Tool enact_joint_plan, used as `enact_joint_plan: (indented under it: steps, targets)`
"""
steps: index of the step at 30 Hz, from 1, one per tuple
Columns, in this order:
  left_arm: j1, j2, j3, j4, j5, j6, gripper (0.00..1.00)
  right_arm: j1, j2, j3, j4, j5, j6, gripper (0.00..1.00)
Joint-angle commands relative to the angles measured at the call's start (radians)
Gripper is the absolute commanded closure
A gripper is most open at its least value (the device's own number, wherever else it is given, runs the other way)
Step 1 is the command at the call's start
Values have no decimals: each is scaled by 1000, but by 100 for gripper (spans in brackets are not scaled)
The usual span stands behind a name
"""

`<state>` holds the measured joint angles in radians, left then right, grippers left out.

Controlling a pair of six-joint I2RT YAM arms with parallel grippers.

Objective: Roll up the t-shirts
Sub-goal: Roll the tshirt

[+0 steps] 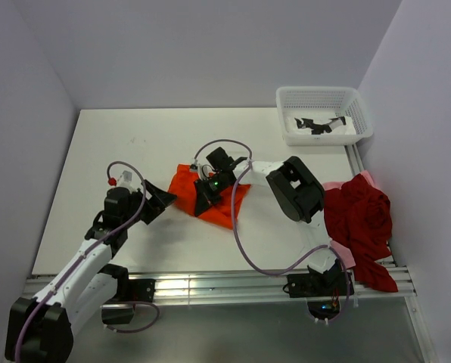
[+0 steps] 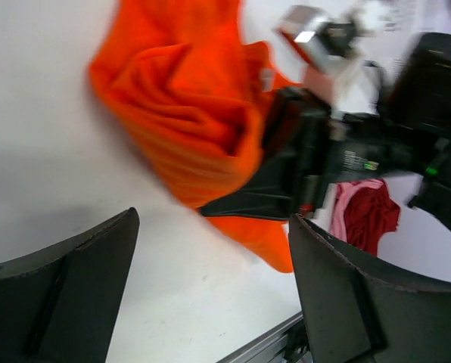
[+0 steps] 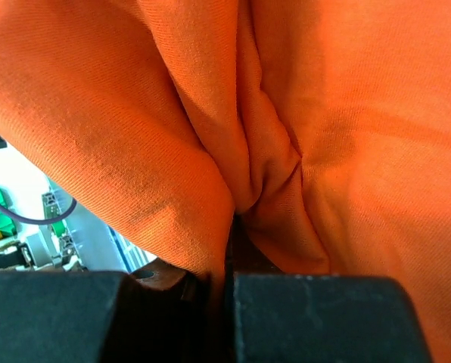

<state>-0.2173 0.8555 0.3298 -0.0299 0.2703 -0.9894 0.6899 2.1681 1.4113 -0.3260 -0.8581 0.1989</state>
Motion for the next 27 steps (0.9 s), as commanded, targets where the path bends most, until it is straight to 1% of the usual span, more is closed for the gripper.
enact_joint_plan:
  steps: [1, 2, 5, 9, 10, 12, 17, 18, 19, 22, 25, 27]
  targets:
    - [-54, -78, 0, 116, -61, -17, 14, 3, 38, -9, -39, 57, 2, 100]
    - [-77, -78, 2, 119, -68, -20, 14, 2, 33, -8, -35, 56, 5, 100]
    - [-94, -36, 21, 122, -77, -29, 16, 3, 30, -9, -28, 57, 7, 100]
    - [-97, 49, 138, 33, -143, 3, 16, 5, 29, -6, -38, 60, -7, 100]
    - [-97, 81, 159, -38, -154, 11, 16, 3, 27, -6, -39, 67, -12, 100]
    - [-96, 111, 217, -77, -174, 29, 15, 3, 24, -11, -38, 71, -13, 100]
    - [-94, 232, 282, -110, -157, 38, 14, 5, 21, -5, -31, 70, -16, 100]
    - [-91, 255, 299, -113, -131, 35, 15, 7, 19, -5, -33, 71, -18, 100]
    - [-79, 296, 301, -110, -112, 32, 16, 7, 16, -5, -36, 76, -21, 100]
    - [-51, 356, 304, -100, -65, 24, 19, 7, 16, -8, -35, 85, -23, 100]
    - [-28, 379, 308, -140, -82, 34, 22, 7, 15, -14, -27, 80, -23, 100]
    - [-5, 389, 307, -149, -74, 52, 26, 7, 15, -14, -27, 88, -23, 100]
